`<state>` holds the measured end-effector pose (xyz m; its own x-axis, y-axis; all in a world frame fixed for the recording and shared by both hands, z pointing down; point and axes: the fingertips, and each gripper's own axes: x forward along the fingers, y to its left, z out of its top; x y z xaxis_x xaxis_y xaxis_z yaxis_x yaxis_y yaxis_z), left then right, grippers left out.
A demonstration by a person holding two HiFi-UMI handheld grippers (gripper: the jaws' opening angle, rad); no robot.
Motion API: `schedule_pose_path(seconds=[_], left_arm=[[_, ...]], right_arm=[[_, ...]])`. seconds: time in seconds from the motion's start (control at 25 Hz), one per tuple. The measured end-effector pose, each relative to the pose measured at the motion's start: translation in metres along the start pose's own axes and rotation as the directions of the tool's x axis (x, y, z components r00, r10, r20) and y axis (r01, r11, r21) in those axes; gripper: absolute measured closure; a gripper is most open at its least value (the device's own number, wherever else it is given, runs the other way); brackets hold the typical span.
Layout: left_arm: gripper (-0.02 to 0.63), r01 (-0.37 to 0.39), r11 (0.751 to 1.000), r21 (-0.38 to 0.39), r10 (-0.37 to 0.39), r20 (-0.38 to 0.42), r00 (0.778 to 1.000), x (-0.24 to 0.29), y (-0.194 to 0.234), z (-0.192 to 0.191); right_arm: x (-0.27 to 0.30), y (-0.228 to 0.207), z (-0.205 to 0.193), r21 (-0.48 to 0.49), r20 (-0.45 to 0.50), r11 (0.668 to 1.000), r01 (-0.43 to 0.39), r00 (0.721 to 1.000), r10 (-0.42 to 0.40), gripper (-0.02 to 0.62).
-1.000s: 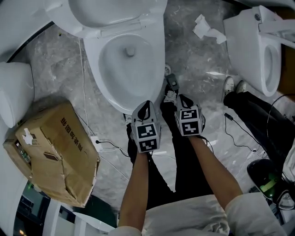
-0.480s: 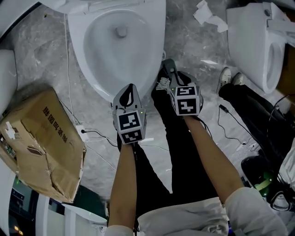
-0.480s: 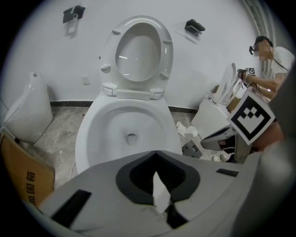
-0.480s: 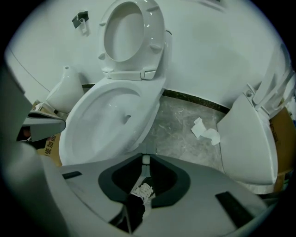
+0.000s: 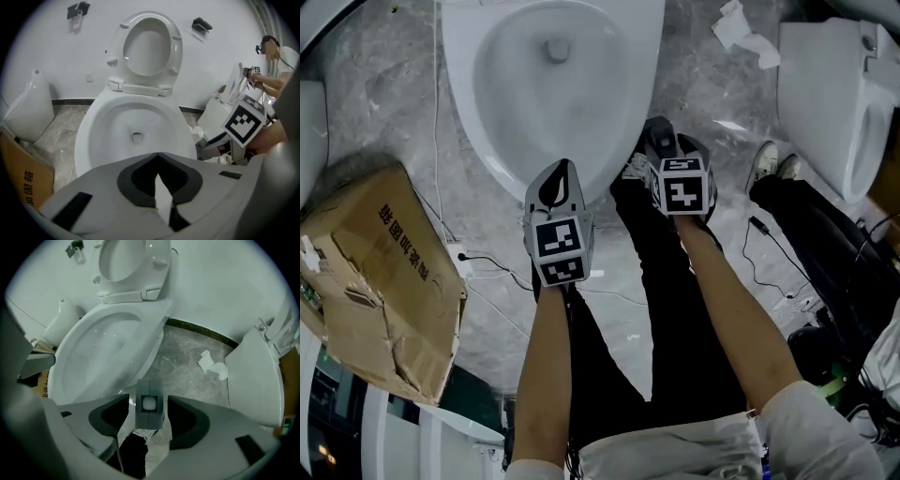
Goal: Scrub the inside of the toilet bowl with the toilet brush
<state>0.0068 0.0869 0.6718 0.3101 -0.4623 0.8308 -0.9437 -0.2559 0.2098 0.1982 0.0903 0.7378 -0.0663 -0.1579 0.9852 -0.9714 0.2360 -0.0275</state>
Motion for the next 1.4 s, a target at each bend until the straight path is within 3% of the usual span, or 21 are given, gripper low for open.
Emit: schedule_pose_path(seconds=[0.4,0.56,0.68,1.28,1.4], left_arm=[[0.583,-0.003,1.000,-0.011,0.003,-0.002,1.000,0.008,0.007,-0.004],[0.583,-0.001,1.000,0.004,0.001,-0.006,1.000,0.010,0.010,-0.006],[0.583,0.008,1.000,0.027,-0.007,-0.016,1.000,0.009,0.010,-0.008],[0.583,-0.019,0.996,0.084,0.021,-0.024,0.999,0.007,0.014,-0.013],[0.583,-0.011,0.998,0.061,0.013,-0.021,1.000,0.004,0.006,-0.015]], right_arm=[[0.045,-0.008,-0.005,0.020,-0.063,1.000,0.018,0.998,-0.016,0.316],[0.055,-0.003,0.002,-0.034,-0.074,0.999,0.000,0.997,-0.003,0.384],[0.060,-0.006,-0.002,0.002,-0.096,1.000,0.004,0.995,-0.004,0.434],[0.070,-0.011,-0.020,0.006,-0.141,0.998,0.061,0.988,-0.060,0.428],[0.069,-0.011,-0.023,0.010,-0.141,0.997,0.073,0.987,-0.071,0.428]])
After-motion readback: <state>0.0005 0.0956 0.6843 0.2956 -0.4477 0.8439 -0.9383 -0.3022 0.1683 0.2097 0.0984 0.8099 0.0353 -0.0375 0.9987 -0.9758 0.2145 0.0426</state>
